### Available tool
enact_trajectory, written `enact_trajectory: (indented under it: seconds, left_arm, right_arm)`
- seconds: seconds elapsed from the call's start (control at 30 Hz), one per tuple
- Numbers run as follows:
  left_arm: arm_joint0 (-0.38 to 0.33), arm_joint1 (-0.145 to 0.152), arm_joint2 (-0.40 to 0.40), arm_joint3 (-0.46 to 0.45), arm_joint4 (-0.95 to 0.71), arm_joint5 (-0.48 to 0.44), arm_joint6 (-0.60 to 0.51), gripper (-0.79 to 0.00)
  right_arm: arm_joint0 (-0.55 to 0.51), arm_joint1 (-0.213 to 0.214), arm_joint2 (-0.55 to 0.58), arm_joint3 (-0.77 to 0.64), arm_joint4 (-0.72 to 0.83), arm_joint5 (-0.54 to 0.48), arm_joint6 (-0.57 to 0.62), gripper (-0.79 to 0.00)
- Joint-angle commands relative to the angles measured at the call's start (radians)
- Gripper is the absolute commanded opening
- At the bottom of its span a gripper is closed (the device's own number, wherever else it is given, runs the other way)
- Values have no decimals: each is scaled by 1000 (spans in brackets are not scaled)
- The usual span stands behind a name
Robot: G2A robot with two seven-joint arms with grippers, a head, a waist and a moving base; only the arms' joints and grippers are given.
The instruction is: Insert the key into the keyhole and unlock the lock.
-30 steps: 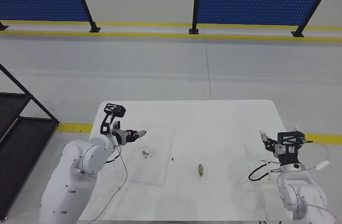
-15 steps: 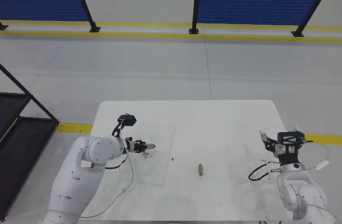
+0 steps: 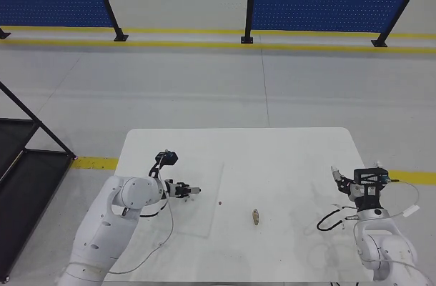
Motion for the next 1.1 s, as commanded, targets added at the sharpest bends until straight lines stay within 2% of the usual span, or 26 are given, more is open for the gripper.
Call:
enact_trajectory:
  seconds: [0.0, 0.1, 0.2, 0.53, 1.07]
  left_arm:
    - [-3, 1, 5, 6, 0, -2, 4, -289]
    - [-9, 2, 12, 16, 0, -3, 8, -372]
    - [-13, 4, 20, 24, 2, -6, 5, -403]
    - [-10, 11, 36, 30, 14, -10, -10, -425]
    - [13, 26, 17, 15, -17, 7, -37, -480]
  right_arm:
    - [0, 0, 0, 0, 0, 0, 0, 0]
    - [0, 0, 0, 0, 0, 0, 0, 0]
    - [0, 0, 0, 0, 0, 0, 0, 0]
    - [0, 0, 0, 0, 0, 0, 0, 0]
    - [0, 0, 0, 0, 0, 0, 0, 0]
